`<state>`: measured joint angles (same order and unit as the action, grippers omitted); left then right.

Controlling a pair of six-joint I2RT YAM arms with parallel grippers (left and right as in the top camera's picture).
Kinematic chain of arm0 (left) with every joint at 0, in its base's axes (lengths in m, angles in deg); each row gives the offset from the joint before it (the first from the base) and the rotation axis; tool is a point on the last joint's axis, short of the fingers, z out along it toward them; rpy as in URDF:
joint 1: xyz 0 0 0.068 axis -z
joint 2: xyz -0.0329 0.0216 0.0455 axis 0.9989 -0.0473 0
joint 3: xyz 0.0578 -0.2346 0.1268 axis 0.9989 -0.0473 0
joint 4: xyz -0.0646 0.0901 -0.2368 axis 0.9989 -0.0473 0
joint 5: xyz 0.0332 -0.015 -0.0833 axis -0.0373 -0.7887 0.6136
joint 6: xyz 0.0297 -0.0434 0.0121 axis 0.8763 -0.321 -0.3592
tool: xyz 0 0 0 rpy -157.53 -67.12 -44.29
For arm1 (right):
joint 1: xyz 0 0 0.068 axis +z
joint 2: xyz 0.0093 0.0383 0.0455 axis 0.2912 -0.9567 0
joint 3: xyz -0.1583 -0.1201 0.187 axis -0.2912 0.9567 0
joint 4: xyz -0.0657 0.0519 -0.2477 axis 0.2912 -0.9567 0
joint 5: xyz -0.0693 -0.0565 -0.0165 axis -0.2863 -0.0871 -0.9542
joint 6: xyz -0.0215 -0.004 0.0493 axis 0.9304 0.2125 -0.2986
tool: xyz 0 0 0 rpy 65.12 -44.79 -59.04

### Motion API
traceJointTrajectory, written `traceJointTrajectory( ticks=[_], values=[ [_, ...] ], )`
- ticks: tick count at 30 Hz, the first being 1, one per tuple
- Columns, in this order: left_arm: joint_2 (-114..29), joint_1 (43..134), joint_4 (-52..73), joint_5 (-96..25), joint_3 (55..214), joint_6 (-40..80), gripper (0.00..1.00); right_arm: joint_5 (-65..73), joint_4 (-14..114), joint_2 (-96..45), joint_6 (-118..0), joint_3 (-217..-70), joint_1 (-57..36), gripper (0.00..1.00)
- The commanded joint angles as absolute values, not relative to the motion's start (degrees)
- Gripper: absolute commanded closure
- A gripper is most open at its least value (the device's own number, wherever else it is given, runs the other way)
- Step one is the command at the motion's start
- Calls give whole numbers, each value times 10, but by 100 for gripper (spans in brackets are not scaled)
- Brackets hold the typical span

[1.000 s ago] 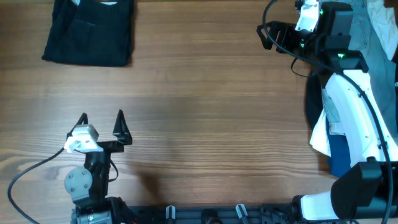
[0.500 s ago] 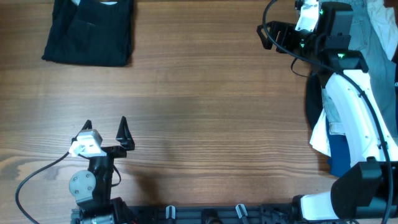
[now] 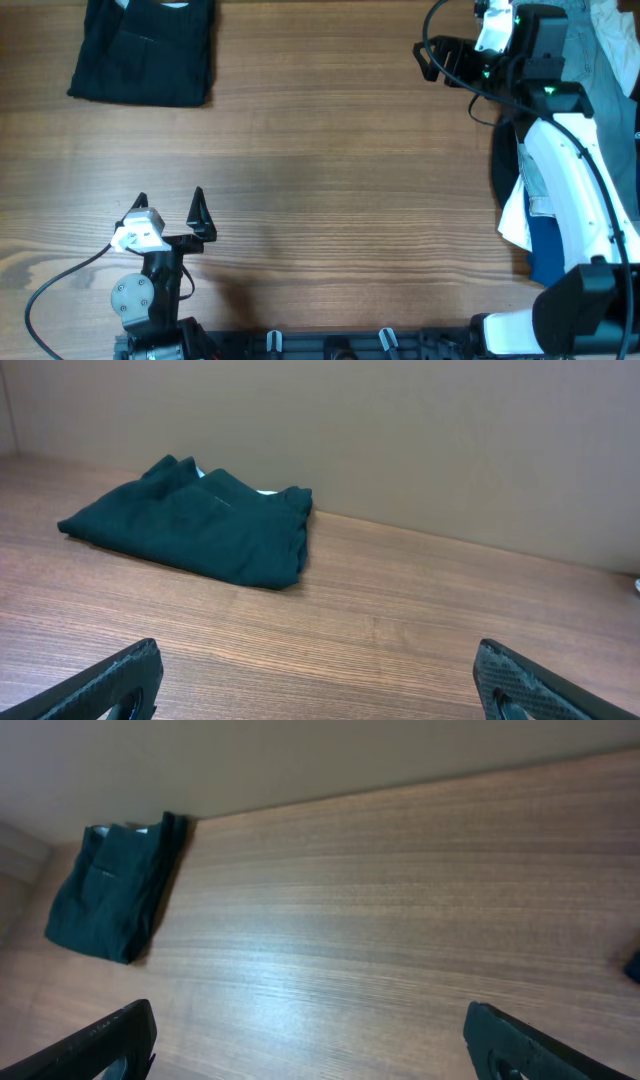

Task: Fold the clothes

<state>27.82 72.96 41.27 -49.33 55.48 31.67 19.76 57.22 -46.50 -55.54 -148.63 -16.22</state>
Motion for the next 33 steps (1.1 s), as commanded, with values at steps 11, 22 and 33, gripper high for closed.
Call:
traceJointTrajectory(
  ticks=[11,22,33],
  values=[
    [283,725,412,-493,552,312,0,128,945,77,-363,-926,-113,0],
    [283,725,412,-493,552,312,0,45,949,336,-450,-698,-113,0],
    [283,725,412,-493,552,312,0,33,836,449,-452,-698,-113,0]
  ],
)
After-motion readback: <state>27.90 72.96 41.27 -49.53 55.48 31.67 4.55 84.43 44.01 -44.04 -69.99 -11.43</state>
